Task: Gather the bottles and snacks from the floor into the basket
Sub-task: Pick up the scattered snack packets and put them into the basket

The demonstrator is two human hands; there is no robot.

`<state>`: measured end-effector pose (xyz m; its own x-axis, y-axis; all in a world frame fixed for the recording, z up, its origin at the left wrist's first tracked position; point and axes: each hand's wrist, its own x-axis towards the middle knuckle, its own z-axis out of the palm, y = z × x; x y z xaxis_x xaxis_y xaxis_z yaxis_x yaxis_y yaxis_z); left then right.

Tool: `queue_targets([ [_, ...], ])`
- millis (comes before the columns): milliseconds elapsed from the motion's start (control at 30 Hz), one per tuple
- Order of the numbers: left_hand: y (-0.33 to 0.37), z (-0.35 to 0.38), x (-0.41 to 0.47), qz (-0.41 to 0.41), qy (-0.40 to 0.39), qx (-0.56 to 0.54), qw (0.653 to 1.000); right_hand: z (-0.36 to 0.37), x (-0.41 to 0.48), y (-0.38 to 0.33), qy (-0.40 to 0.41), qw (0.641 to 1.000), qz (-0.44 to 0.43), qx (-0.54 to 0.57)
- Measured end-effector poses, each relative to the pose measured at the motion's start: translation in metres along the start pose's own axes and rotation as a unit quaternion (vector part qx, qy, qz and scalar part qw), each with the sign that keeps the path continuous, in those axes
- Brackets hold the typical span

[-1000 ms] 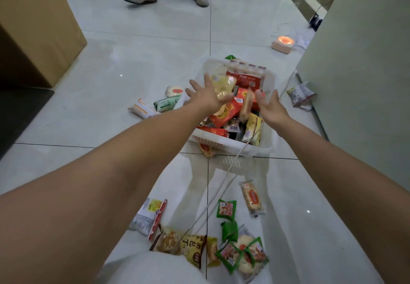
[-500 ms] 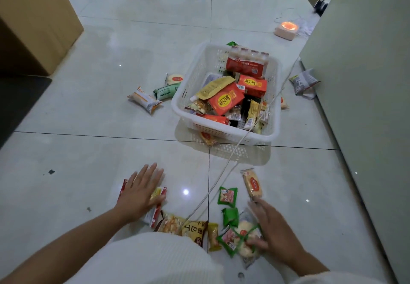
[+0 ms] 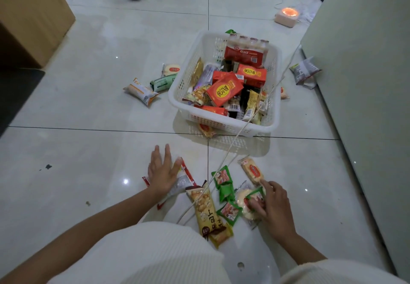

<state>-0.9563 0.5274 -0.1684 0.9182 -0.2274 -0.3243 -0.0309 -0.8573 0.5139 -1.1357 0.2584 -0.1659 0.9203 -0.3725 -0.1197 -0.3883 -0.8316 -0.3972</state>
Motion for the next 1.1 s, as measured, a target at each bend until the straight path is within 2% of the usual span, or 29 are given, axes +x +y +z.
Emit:
queue_targets([
  [100, -0.009, -0.001, -0.015, 0.138, -0.038, 0.103, 0.984, 0.007, -0.013, 0.006, -0.028, 0.996, -0.081, 0.011],
  [167, -0.017, 0.004, -0.022, 0.177, -0.066, 0.16, 0.969, 0.013, -0.018, 0.002, -0.04, 0.992, -0.121, -0.004],
  [300, -0.02, 0.012, -0.017, 0.152, -0.054, 0.162, 0.973, 0.023, -0.016, -0.011, -0.072, 0.981, -0.171, -0.055],
  [467, -0.012, 0.01, -0.008, 0.115, -0.051, 0.167, 0.978, 0.031, 0.005, -0.028, -0.11, 0.971, -0.184, -0.107],
  [667, -0.013, 0.01, -0.005, 0.113, -0.052, 0.151, 0.981, 0.03, 0.037, -0.041, -0.102, 0.954, -0.238, -0.148],
  [867, -0.012, 0.006, 0.002, 0.103, -0.053, 0.154, 0.981, 0.033, 0.056, -0.05, -0.141, 0.936, -0.256, -0.195],
  [1100, -0.009, 0.006, 0.003, 0.094, -0.047, 0.161, 0.981, 0.033, 0.045, -0.046, -0.121, 0.96, -0.223, -0.122],
])
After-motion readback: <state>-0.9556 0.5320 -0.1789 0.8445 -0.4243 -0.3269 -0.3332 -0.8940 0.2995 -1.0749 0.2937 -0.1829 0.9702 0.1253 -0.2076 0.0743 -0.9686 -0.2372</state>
